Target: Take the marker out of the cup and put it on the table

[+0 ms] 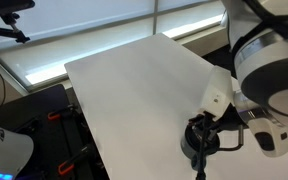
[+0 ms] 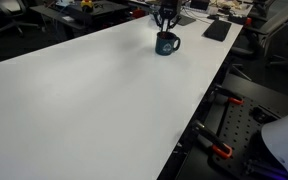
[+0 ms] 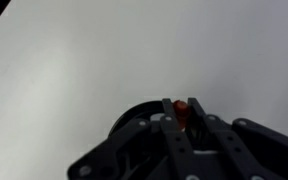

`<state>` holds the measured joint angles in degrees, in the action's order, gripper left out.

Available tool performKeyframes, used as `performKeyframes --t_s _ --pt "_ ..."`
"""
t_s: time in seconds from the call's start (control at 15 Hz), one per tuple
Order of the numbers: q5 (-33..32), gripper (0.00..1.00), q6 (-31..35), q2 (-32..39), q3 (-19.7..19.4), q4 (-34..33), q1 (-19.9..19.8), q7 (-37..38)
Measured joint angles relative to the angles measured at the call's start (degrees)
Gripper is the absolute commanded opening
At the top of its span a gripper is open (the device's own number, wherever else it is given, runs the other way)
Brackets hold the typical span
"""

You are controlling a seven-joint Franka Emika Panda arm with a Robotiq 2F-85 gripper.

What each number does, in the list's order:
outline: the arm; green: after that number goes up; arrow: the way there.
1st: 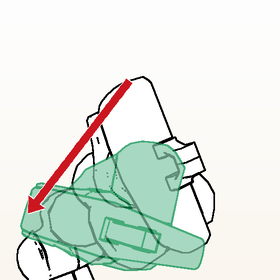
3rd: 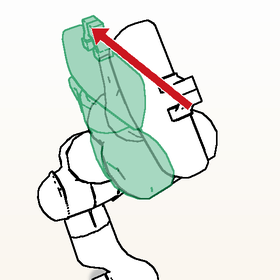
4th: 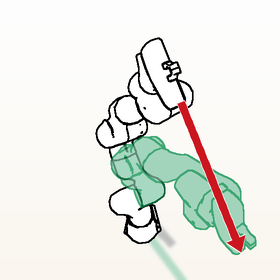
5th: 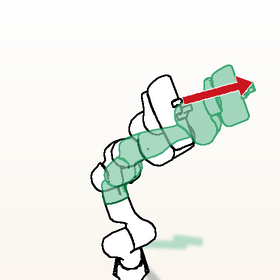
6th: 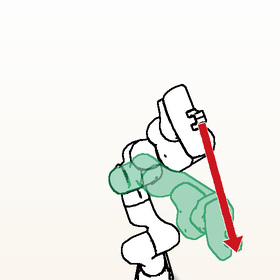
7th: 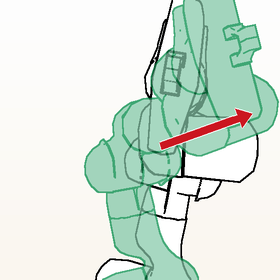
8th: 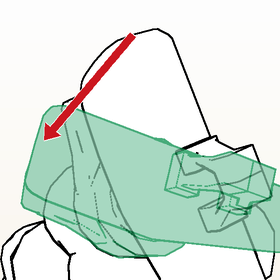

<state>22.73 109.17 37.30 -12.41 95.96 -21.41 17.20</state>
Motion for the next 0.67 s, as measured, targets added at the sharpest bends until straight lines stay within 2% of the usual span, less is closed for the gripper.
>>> performKeyframes --t_s 0.4,0.67 --pt "-0.90 0.05 -5.16 -6.11 0.05 -0.22 2.27 -0.02" --pt "-5.74 0.05 -3.94 -11.42 0.68 2.24 6.27 -3.84"
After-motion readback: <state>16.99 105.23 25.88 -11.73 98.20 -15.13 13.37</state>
